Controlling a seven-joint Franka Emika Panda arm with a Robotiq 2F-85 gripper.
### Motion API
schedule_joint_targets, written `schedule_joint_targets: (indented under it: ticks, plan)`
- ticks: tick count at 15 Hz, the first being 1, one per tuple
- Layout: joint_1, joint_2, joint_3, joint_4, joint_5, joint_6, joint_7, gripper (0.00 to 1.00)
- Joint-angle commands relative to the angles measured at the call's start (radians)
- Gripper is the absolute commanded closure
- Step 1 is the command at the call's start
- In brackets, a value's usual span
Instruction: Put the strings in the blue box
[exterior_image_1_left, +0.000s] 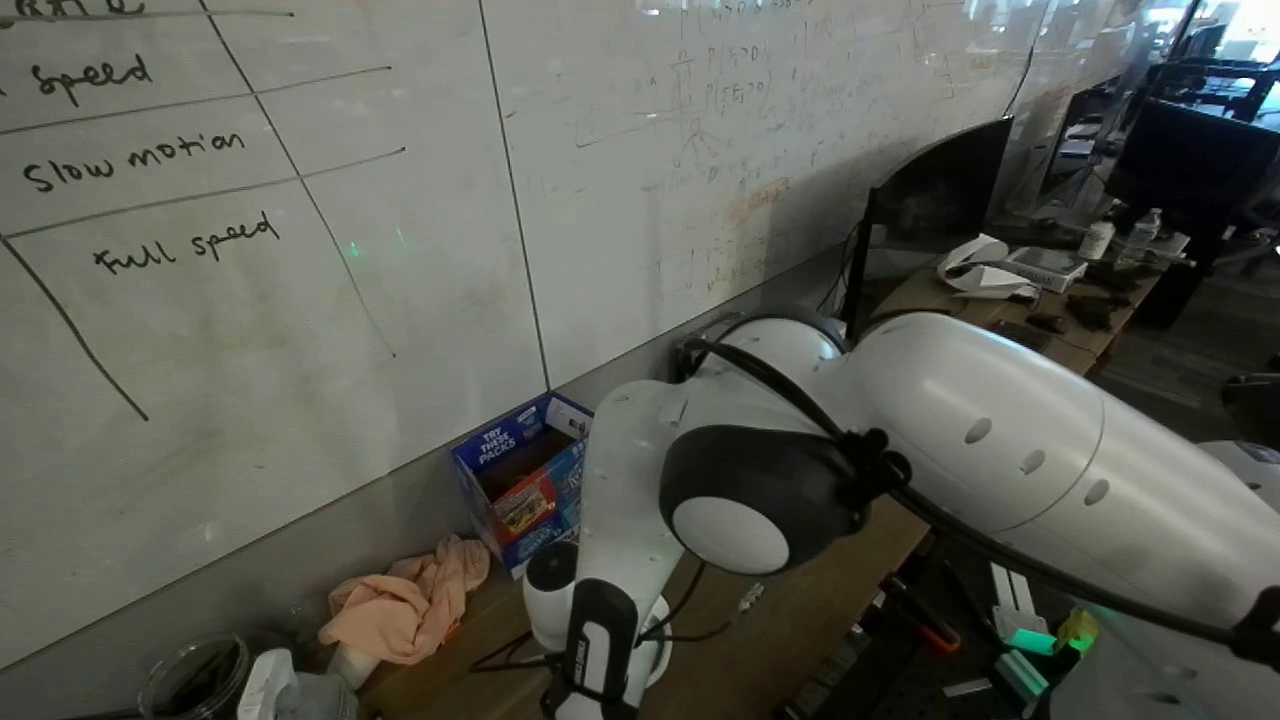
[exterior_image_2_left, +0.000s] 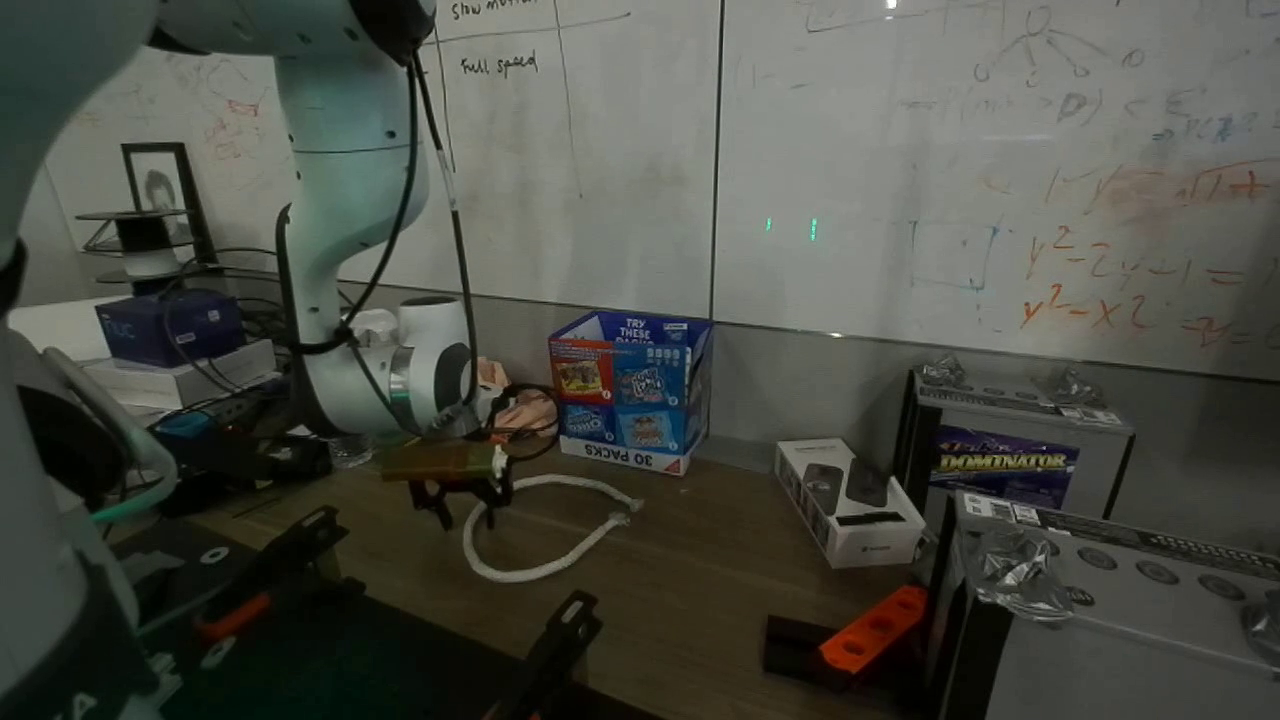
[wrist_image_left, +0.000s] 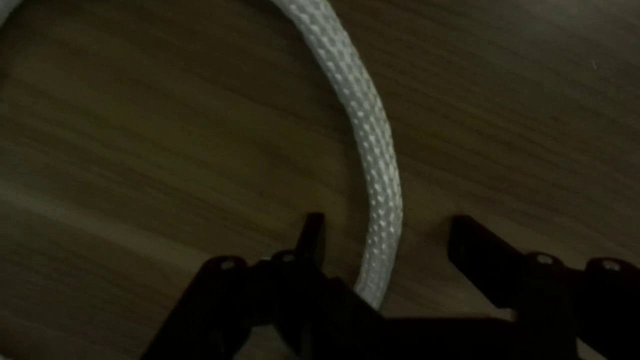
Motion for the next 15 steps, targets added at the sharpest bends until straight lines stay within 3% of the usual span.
schedule_joint_targets:
  ticks: [1,5,10,15]
  plan:
    - [-0.002,0.007,-0.008,0.025,-0.019,-0.012,0.016,0.64]
    - [0.005,-0.008,-0.026,0.019,-0.021,-0.02,0.019,0.95]
    - [-0.008,-0.067,-0.058,0.006,-0.029,-0.083,0.014,0.93]
    - [-0.027,-0.247,-0.132,-0.021,-0.039,-0.176,0.039,0.94]
